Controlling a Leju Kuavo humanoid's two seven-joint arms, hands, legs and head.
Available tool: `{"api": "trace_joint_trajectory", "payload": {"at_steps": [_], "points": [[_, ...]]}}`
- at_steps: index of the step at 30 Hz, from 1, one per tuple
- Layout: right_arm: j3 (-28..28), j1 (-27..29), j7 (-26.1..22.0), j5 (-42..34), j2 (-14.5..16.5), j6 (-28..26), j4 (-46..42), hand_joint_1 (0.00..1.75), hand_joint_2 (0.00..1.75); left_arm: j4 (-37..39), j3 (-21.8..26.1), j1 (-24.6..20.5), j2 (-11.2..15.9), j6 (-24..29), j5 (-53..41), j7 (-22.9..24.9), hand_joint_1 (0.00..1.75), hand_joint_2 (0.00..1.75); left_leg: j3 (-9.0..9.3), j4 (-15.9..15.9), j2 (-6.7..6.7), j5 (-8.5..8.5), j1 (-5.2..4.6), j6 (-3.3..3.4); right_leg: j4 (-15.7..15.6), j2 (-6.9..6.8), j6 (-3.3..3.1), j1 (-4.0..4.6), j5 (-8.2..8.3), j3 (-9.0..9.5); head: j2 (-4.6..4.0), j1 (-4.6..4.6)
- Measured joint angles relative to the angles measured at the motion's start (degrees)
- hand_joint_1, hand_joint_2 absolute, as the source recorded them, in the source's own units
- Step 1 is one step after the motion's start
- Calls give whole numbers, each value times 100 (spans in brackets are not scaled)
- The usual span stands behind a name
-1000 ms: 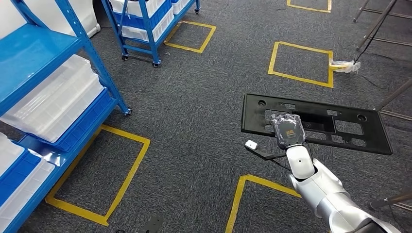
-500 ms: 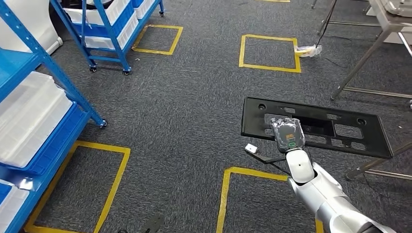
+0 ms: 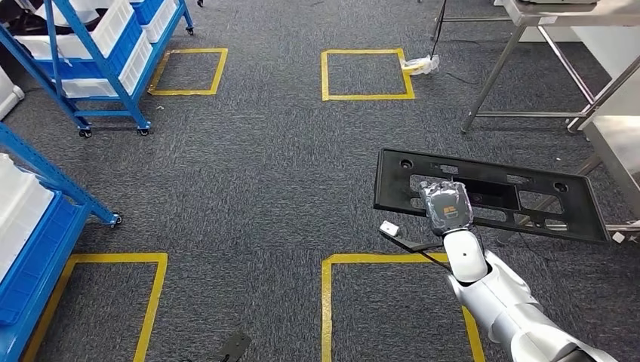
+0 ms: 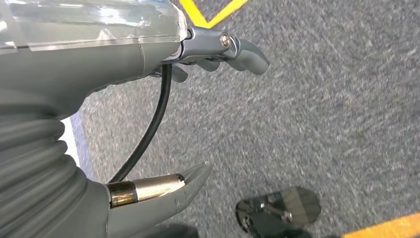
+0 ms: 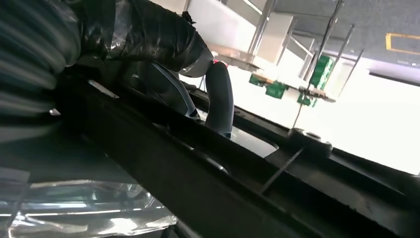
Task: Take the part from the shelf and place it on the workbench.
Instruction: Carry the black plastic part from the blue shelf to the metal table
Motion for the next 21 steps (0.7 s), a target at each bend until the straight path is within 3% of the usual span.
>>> {"api": "trace_joint_trajectory", "payload": {"at_steps": [2,4,6,7,8,10,12,13,15,17,19,21], "points": [[0,-43,-4,-7,-29,0,20,175,175,-8,11,-21,-9,-3,-4,5,0,175,61,-137,139,70,15,39,177,-235,45,27,-134,-91,0,11],[0,-116,-15,-10,-36,0,34,175,175,-10,26,-25,-24,-11,-4,4,0,175,89,-199,282,99,10,61,759,-579,79,43,-462,-358,0,23],[0,-156,-33,-10,-41,1,59,175,175,-10,33,-18,-32,-16,-3,4,0,175,88,-186,436,85,15,58,1347,-705,135,7,-674,-627,0,27],[0,-160,-41,-10,-47,2,74,175,175,-10,35,-16,-36,-16,-3,4,0,175,89,-175,509,71,24,49,1409,-734,168,-20,-644,-647,0,28],[0,-164,-46,-10,-54,2,90,175,175,-10,36,-19,-44,-16,-3,4,0,175,90,-158,578,53,39,32,1254,-767,202,-50,-521,-559,0,28],[0,-186,-51,-10,-67,2,110,175,175,-11,38,-30,-59,-16,-3,4,0,175,91,-100,698,-4,56,-28,541,-970,257,-73,-213,-172,0,33],[0,-215,-59,-10,-72,2,118,175,175,-12,40,-40,-69,-16,-4,3,0,175,87,-30,801,-65,36,-103,60,-1135,221,-42,-91,69,0,25],[0,-223,-62,-10,-75,2,124,175,175,-13,42,-42,-72,-18,-5,2,0,175,88,-15,850,-83,21,-136,21,-1147,175,-14,-116,77,0,19],[0,-231,-64,-10,-94,2,145,175,175,-14,43,-46,-78,-24,-11,-3,0,175,106,-12,930,-113,30,-195,19,-1011,80,-8,-100,65,0,6],[0,-254,-57,-11,-109,-1,160,175,175,-20,44,-56,-83,-27,-22,-11,0,175,46,174,770,-273,69,-246,-1,-893,-7,-18,-87,77,0,4],[0,-283,-52,-13,-111,-2,161,175,175,-25,44,-53,-87,-26,-32,-19,0,175,-234,808,493,-621,91,-260,-10,-781,-72,-16,-83,88,0,1],[0,-289,-52,-13,-113,-1,162,175,175,-26,44,-22,-88,-25,-35,-20,0,175,-608,1552,391,-881,87,-243,-8,-638,-98,11,-83,90,0,1]]}}
